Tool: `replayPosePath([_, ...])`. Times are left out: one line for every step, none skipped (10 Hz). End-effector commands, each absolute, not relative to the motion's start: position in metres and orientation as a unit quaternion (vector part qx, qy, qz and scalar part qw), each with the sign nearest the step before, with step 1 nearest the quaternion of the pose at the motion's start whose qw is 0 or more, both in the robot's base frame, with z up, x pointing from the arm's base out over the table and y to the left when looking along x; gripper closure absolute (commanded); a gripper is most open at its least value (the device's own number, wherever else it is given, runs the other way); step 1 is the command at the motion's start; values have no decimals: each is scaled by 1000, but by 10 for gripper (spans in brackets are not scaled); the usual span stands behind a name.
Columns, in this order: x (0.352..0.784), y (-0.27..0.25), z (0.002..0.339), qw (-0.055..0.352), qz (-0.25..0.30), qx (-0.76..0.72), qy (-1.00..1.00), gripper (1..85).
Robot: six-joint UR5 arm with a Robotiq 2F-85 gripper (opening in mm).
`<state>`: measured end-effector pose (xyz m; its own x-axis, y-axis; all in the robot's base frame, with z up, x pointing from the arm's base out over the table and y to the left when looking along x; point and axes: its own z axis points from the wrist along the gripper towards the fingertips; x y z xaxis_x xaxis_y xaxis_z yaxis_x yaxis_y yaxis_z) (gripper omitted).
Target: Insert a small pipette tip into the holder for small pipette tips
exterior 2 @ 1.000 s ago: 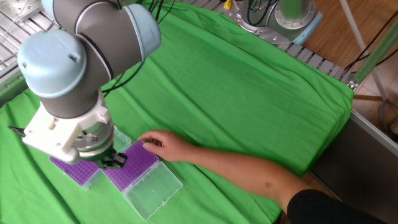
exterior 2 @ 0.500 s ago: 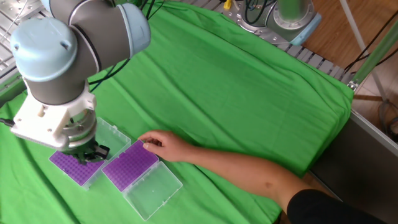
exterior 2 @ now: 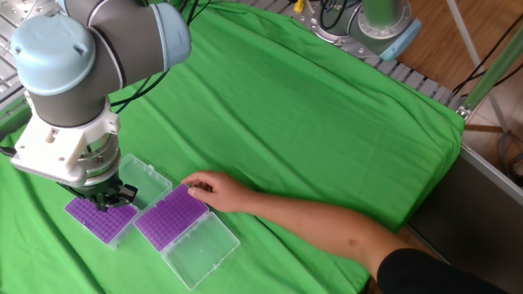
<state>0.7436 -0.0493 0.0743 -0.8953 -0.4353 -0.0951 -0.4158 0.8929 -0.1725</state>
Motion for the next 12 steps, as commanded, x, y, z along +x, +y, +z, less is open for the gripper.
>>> replayPosePath([744, -52, 71, 70, -67, -217, 971, 847])
replayPosePath([744, -51, 70, 71, -65, -217, 971, 847])
replayPosePath([743, -52, 69, 72, -63, -217, 971, 847])
replayPosePath([742, -52, 68, 71, -62, -217, 972, 847])
replayPosePath([741, -50, 67, 71, -58, -215, 972, 847])
replayPosePath([741, -50, 67, 71, -58, -214, 972, 847])
replayPosePath([740, -49, 66, 70, -56, -213, 973, 847])
replayPosePath([740, -48, 66, 69, -55, -211, 973, 847])
replayPosePath([739, -48, 66, 69, -54, -211, 974, 847])
replayPosePath([738, -49, 66, 68, -54, -211, 974, 847])
replayPosePath([738, -49, 66, 67, -53, -211, 974, 847])
replayPosePath([737, -48, 65, 68, -52, -211, 974, 847])
